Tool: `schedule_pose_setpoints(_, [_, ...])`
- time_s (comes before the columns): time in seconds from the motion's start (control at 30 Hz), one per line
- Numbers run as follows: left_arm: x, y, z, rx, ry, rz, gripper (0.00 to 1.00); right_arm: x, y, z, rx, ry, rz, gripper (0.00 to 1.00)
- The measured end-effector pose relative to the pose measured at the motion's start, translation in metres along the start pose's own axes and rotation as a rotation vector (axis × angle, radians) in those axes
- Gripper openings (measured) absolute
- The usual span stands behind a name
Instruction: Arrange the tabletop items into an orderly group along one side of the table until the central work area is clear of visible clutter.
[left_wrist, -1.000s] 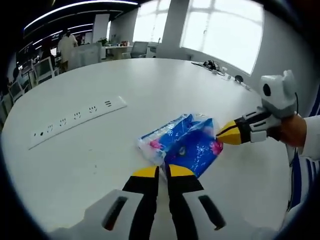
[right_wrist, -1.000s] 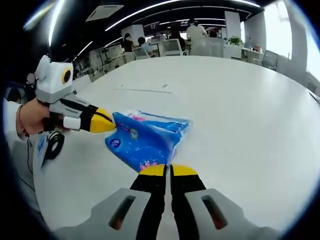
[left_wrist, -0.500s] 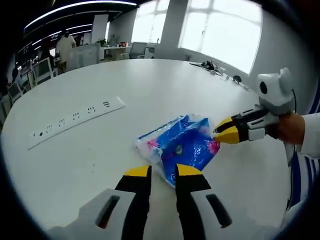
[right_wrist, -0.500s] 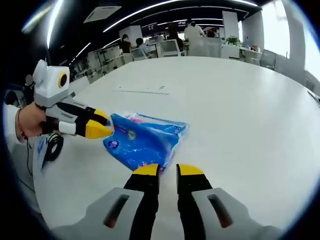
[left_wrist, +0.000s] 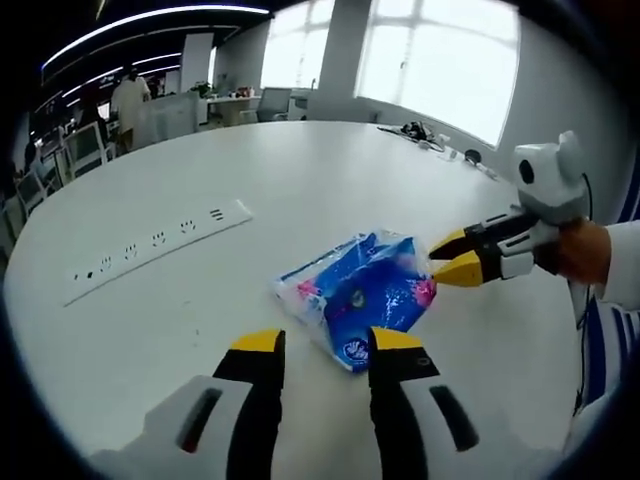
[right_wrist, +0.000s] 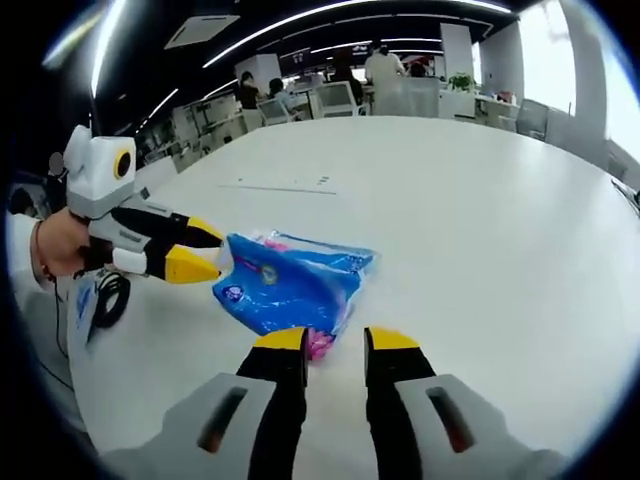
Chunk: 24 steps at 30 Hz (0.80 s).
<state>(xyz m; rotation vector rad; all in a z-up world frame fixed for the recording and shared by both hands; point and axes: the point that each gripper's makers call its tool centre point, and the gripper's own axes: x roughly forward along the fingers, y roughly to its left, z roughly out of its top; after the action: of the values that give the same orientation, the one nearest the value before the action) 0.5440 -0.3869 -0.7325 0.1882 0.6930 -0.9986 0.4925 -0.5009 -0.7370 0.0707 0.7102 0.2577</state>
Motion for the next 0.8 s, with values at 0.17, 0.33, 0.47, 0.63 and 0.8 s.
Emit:
schedule_pose_setpoints(0.17, [-0.004, 0.0, 0.002, 0.001, -0.004, 0.0, 0.35, -0.003, 0.0, 0.003, 0.008, -0.009, -0.008, 0.24])
schedule_pose_setpoints(0.33, [-0.009, -0.004, 0.005, 0.003, -0.009, -0.004, 0.36, -0.008, 0.001, 0.006, 0.022, -0.021, -0.013, 0.27])
schedule_pose_setpoints(0.47, [-0.016, -0.006, 0.006, 0.003, -0.011, -0.005, 0.37, -0.011, 0.003, 0.008, 0.027, -0.028, -0.016, 0.3])
schedule_pose_setpoints(0.63, [-0.024, -0.007, 0.008, 0.005, -0.016, -0.007, 0.38, -0.017, 0.01, 0.012, 0.029, -0.033, -0.012, 0.35])
schedule_pose_setpoints(0.8, [-0.036, -0.007, 0.009, 0.023, -0.027, -0.01, 0.38, -0.026, 0.02, 0.018, 0.019, -0.049, 0.002, 0.37])
